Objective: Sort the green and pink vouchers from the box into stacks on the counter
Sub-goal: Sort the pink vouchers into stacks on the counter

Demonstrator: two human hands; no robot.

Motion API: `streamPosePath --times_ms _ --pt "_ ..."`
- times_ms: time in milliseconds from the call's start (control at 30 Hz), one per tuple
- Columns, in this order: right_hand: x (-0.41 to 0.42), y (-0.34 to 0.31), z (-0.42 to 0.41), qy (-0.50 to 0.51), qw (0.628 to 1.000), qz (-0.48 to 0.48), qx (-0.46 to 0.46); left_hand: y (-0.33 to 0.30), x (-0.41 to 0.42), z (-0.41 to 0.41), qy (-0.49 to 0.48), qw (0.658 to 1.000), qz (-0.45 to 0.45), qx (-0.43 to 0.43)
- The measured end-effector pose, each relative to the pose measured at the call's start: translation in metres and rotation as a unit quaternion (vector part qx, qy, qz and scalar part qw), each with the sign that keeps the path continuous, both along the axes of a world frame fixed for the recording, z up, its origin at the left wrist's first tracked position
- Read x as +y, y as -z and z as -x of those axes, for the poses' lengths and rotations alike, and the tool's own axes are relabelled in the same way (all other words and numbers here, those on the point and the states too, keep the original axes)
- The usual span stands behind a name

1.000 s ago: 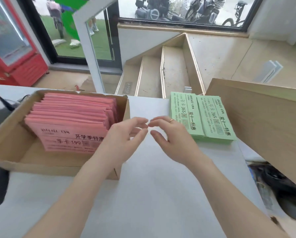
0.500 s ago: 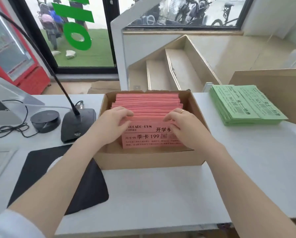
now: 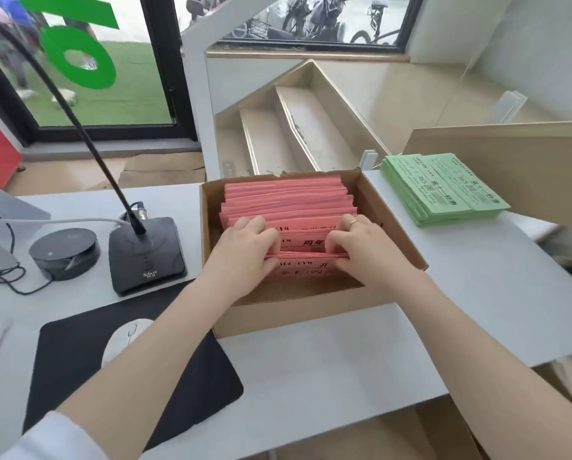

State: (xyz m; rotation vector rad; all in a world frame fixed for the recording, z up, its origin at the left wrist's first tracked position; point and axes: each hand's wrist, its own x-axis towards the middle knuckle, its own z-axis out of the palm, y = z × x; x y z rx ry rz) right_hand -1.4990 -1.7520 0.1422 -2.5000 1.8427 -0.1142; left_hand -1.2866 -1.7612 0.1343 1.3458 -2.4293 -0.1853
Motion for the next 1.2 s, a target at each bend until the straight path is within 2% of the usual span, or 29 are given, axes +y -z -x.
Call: streamPosePath --times_ms 100,267,333,367,433,567,667,733,833,1000,1100,1200 --pt "-0.001 -0.001 0.002 0.014 1.0 0.0 -0.007 0.0 0.0 0.0 -0.009 1.0 0.001 -0.007" --pt "-0.007 -0.001 0.0 0.029 0.999 -0.042 0.008 0.001 -0.004 0.004 -0.027 0.996 0.027 -0.085" --pt "-0.009 0.001 0.001 0.032 0.998 -0.047 0.015 -0.001 -0.004 0.004 -0.036 0.992 0.003 -0.124" --pt "-0.01 0.001 0.002 0.033 0.999 -0.033 0.004 -0.002 -0.005 0.004 -0.048 0.992 -0.016 -0.116" --pt "-0.008 -0.004 0.007 0.037 0.999 0.014 -0.028 -0.009 -0.004 0.003 -0.069 0.995 -0.027 -0.059" --pt "0.006 -0.03 0.033 0.05 0.985 0.117 -0.12 -0.037 -0.001 0.018 -0.084 0.985 0.035 0.147" --pt "0.021 -0.055 0.068 0.065 0.963 0.166 -0.201 -0.058 0.007 0.045 -0.067 0.938 -0.056 0.335" --pt "0.033 -0.069 0.094 0.073 0.949 0.181 -0.249 -0.063 0.015 0.069 -0.034 0.902 -0.105 0.417" --pt "0.051 -0.082 0.138 0.087 0.944 0.179 -0.263 -0.065 0.027 0.114 0.004 0.88 -0.126 0.459" --pt "0.077 -0.071 0.228 0.141 0.963 0.066 -0.22 -0.047 0.055 0.203 0.066 0.883 -0.17 0.432" --pt "0.09 -0.055 0.28 0.151 0.974 0.068 -0.155 -0.016 0.07 0.253 0.092 0.869 -0.235 0.426" --pt "0.098 -0.027 0.314 0.138 0.985 0.078 -0.07 0.021 0.069 0.289 0.038 0.862 -0.277 0.423"
